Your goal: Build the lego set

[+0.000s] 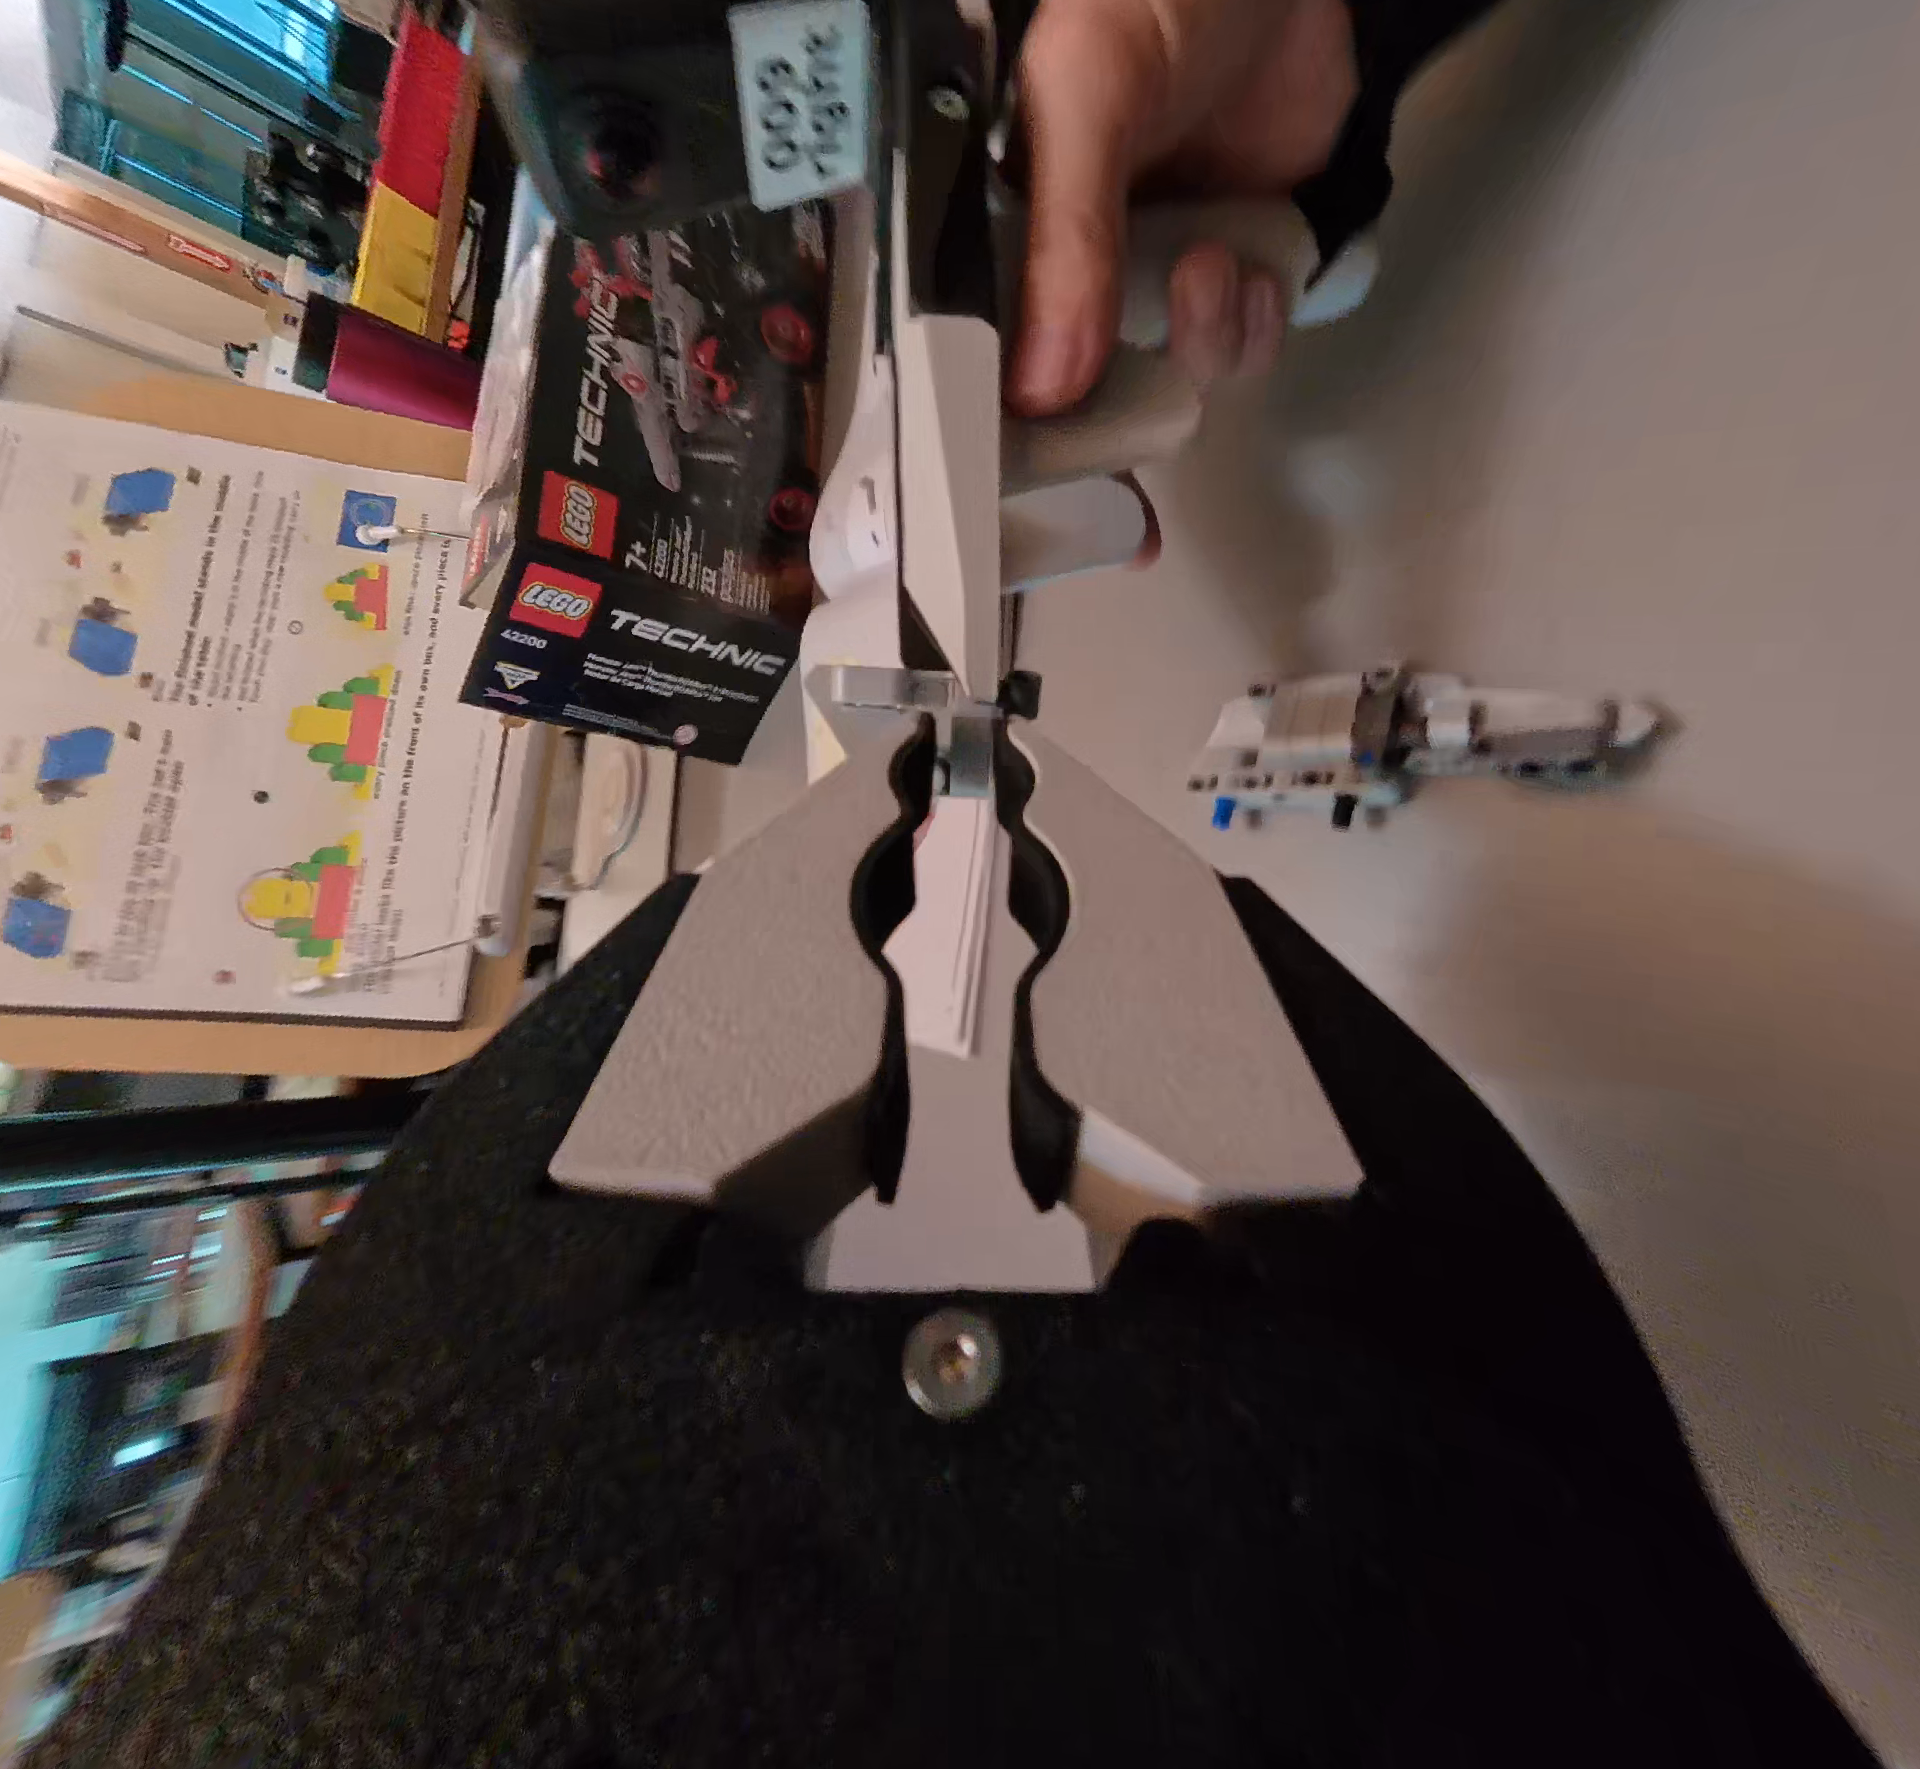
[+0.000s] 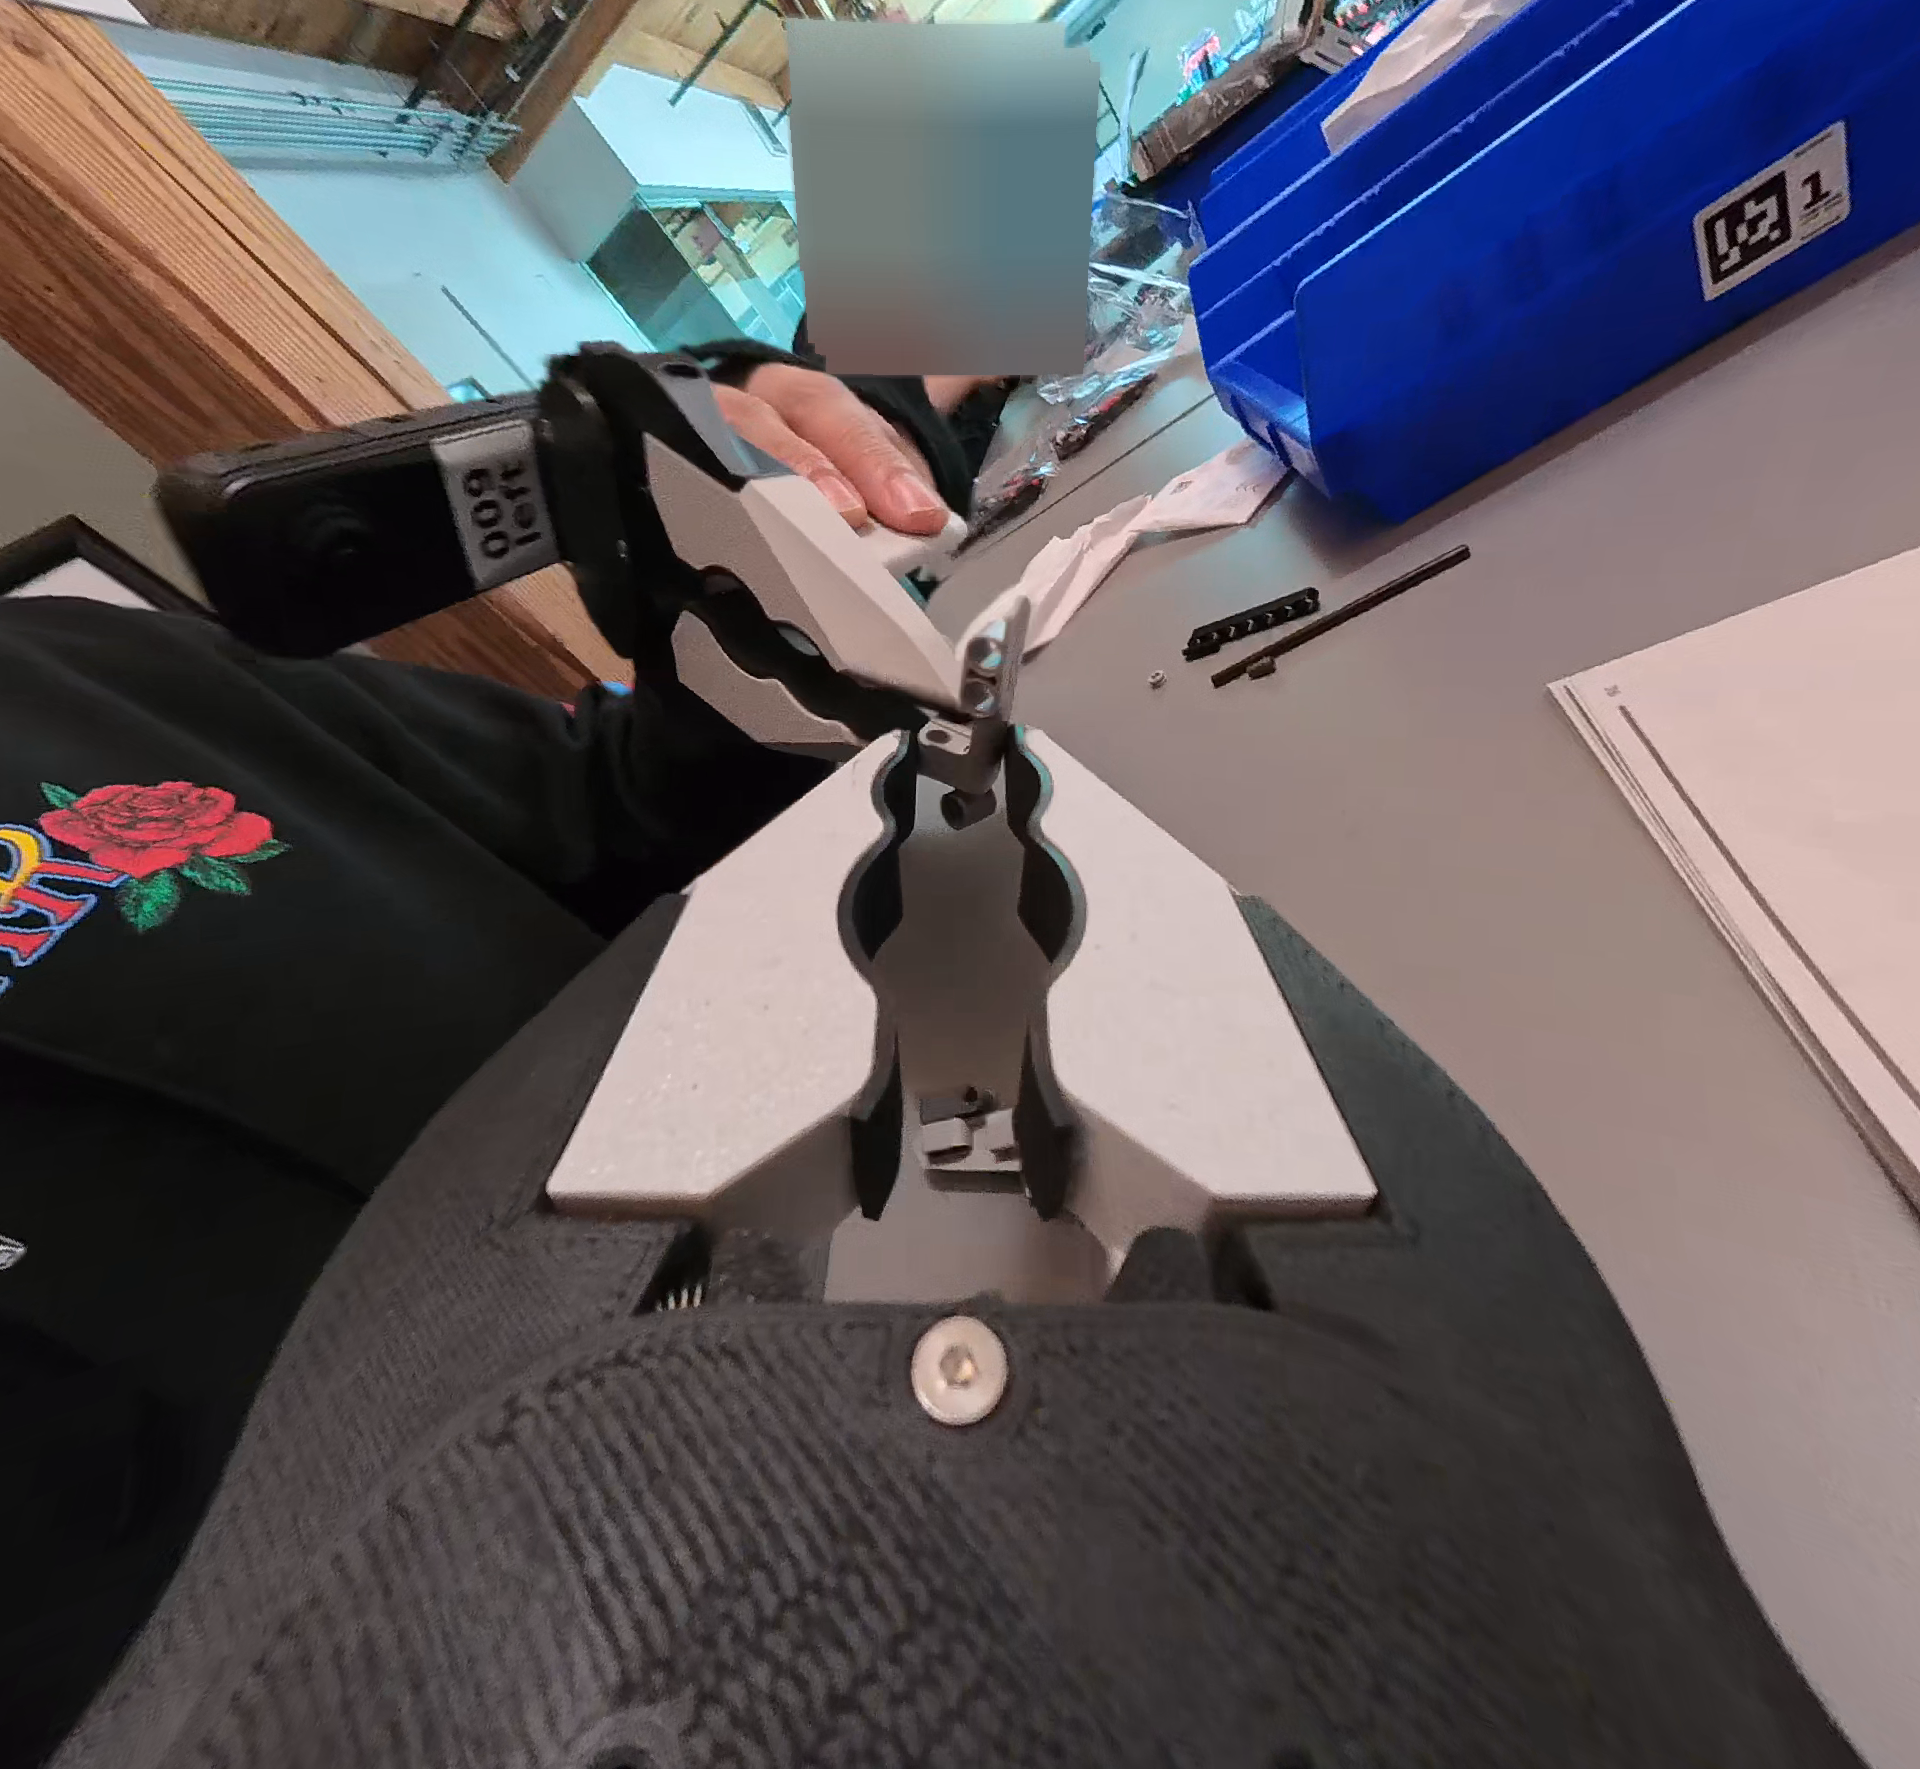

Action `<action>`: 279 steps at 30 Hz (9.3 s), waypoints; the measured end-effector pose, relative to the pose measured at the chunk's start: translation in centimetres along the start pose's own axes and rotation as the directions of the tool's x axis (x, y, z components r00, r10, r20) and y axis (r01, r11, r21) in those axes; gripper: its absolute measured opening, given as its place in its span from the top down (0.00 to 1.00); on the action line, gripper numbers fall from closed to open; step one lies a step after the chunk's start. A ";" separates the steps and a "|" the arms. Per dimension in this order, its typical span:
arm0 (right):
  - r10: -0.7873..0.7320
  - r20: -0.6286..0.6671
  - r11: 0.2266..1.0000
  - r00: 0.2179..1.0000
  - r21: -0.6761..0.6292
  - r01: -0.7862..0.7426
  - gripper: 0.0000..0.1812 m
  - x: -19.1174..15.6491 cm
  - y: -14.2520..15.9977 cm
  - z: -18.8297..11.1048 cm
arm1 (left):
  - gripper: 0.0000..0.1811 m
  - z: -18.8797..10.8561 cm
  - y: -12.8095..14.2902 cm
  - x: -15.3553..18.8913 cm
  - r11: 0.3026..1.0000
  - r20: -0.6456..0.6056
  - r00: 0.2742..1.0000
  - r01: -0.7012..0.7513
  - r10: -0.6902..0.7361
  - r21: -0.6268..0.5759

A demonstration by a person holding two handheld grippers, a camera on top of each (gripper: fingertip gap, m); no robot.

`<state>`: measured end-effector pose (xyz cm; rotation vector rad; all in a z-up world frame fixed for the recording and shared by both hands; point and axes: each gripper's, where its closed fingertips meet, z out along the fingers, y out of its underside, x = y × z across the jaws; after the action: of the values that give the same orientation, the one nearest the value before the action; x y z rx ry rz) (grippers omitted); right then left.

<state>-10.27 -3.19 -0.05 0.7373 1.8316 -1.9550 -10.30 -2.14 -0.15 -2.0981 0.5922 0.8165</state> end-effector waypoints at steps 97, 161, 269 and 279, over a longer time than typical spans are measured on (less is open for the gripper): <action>-0.604 -0.074 0.622 0.794 -0.666 0.412 0.77 3.6 10.6 -1.7 | 0.86 1.8 5.3 6.5 0.922 -0.239 0.909 0.374 -0.343 0.098; -0.573 -0.272 0.756 0.773 0.189 0.627 0.97 -3.9 -3.1 -1.5 | 1.00 -2.4 -3.6 -2.6 0.833 0.151 0.854 0.422 -0.497 0.357; -0.675 -0.130 0.731 0.726 -0.254 0.633 0.97 -1.1 3.2 0.6 | 0.92 -0.9 0.3 3.3 0.773 -0.346 0.830 0.544 -0.438 0.325; -0.666 -0.138 0.739 0.733 -0.257 0.623 0.97 -1.0 3.3 0.5 | 0.92 -0.8 0.4 3.5 0.761 -0.355 0.820 0.559 -0.449 0.328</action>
<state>-7.65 -4.10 -2.09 0.2559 2.6519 -2.0843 -7.91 -3.49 -2.44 -1.8284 0.2609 0.0832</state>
